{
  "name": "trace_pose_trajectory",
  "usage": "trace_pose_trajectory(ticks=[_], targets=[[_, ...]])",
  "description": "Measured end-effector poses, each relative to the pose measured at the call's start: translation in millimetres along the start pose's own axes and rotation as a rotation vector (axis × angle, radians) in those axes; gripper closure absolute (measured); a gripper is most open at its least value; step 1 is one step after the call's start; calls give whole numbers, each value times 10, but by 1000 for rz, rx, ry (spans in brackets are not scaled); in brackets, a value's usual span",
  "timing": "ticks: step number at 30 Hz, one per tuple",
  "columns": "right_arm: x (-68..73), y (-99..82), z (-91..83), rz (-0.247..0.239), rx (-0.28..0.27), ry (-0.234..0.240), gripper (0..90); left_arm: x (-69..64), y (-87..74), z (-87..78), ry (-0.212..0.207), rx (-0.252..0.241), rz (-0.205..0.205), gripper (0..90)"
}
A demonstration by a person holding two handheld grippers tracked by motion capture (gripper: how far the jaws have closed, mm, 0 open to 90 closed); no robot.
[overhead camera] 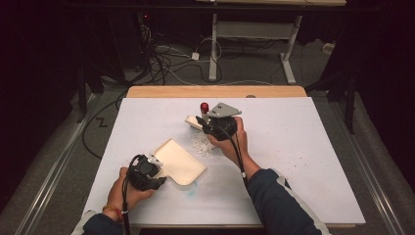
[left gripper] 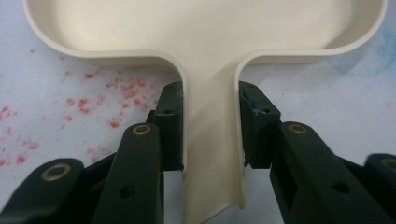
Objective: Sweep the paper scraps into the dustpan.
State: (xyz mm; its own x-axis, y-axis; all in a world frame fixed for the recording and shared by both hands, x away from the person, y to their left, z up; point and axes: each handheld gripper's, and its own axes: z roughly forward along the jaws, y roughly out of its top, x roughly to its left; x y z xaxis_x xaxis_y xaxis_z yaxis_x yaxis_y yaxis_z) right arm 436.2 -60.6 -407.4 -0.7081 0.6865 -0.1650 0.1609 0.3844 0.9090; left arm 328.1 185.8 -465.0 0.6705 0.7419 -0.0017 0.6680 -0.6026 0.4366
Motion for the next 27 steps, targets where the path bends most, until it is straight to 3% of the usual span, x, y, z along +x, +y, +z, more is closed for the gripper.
trace_pose_trajectory(ticks=[10,13,17,27], targets=[[254,16,-79,19,-7,10,683,-42,121,58,5,-3,-22,636],[345,20,-136,35,-5,32,683,-47,158,69,5,2,-18,635],[458,43,-192,2,-14,54,692,-4,210,101,-24,-6,-19,635],[578,145,-261,9,-42,93,703,-51,332,161,-13,-25,-29,635]])
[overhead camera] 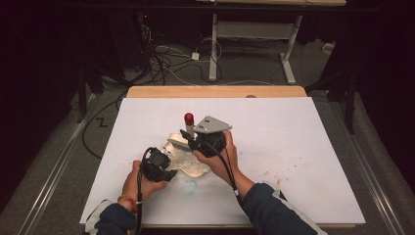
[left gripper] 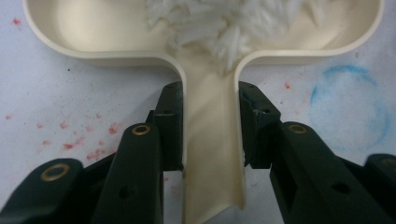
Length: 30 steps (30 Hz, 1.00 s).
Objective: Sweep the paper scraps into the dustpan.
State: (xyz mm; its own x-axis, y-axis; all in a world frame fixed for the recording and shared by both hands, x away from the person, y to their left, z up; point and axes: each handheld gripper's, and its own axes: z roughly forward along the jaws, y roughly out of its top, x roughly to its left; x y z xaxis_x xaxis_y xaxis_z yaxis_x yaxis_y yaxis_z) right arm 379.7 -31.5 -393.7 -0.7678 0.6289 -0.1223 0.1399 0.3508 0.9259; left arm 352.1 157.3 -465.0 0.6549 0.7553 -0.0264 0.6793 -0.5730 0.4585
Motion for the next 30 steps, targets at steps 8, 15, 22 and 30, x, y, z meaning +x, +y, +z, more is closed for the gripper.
trace_pose_trajectory(ticks=[8,15,22,30], targets=[[-196,117,-146,23,-69,-34,703,-2,-10,-4,-3,0,2,635],[-392,144,-379,18,-81,-79,702,-9,-36,-24,-4,12,28,636],[-517,46,-522,27,-76,-102,702,-8,-98,-53,-5,12,38,635],[-706,-108,-425,88,-30,-182,701,-19,-105,-61,-1,21,52,635]])
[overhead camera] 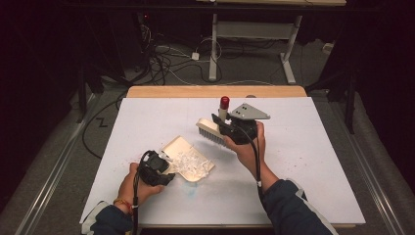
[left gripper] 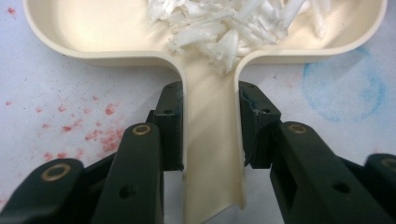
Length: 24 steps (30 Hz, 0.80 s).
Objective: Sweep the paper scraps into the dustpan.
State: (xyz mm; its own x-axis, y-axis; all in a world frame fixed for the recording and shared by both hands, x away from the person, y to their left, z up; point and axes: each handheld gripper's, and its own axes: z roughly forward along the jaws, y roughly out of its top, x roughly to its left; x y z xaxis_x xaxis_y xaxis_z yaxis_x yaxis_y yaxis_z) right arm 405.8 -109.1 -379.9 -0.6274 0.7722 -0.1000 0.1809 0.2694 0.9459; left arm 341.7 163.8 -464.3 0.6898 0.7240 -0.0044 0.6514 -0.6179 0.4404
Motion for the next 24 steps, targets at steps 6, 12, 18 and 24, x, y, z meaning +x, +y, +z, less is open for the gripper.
trace_pose_trajectory(ticks=[6,12,18,24], targets=[[-160,-108,146,2,53,-120,701,-6,4,7,5,-2,2,635],[-55,-52,224,-115,99,-141,702,-21,15,15,14,-6,-2,635],[16,-4,167,-123,78,-124,702,-20,10,11,13,-5,1,635],[-14,63,5,-96,35,-109,702,-19,12,10,13,-3,-1,635]])
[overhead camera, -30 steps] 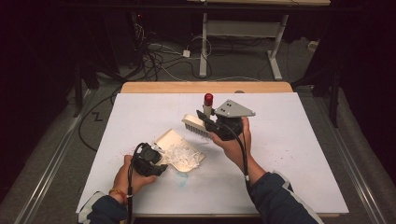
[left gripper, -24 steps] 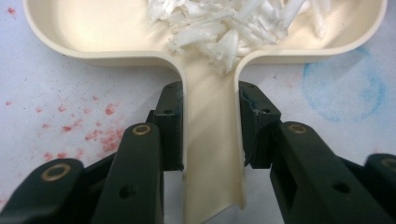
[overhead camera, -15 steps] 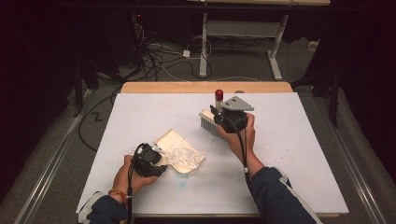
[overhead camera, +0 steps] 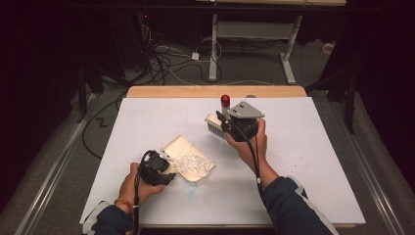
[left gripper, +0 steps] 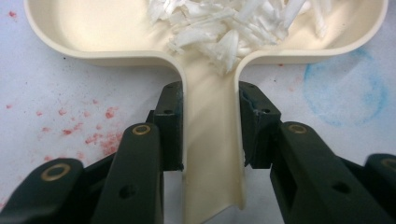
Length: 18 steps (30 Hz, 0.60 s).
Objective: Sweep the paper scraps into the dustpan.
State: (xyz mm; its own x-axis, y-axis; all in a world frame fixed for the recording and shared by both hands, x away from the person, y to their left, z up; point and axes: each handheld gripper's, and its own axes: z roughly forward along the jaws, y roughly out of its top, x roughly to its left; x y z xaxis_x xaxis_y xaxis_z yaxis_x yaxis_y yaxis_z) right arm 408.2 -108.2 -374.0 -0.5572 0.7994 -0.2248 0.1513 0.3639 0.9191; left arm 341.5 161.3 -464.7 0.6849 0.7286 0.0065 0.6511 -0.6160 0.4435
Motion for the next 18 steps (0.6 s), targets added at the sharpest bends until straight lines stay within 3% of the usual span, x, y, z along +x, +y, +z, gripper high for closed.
trace_pose_trajectory(ticks=[4,7,10,13,15,18], targets=[[-72,-1,-48,3,5,-27,702,2,6,0,0,4,1,635],[-71,-91,-19,-31,78,-74,702,-2,9,-1,2,5,2,635],[-31,-127,-20,-61,118,-87,702,-2,11,-1,4,7,-1,635],[81,-152,-63,-71,132,-56,702,-10,18,1,6,7,0,635],[243,-168,-87,-54,125,3,701,-8,31,4,5,9,2,635],[362,-158,-91,-54,113,30,700,-21,56,16,9,8,0,635]])
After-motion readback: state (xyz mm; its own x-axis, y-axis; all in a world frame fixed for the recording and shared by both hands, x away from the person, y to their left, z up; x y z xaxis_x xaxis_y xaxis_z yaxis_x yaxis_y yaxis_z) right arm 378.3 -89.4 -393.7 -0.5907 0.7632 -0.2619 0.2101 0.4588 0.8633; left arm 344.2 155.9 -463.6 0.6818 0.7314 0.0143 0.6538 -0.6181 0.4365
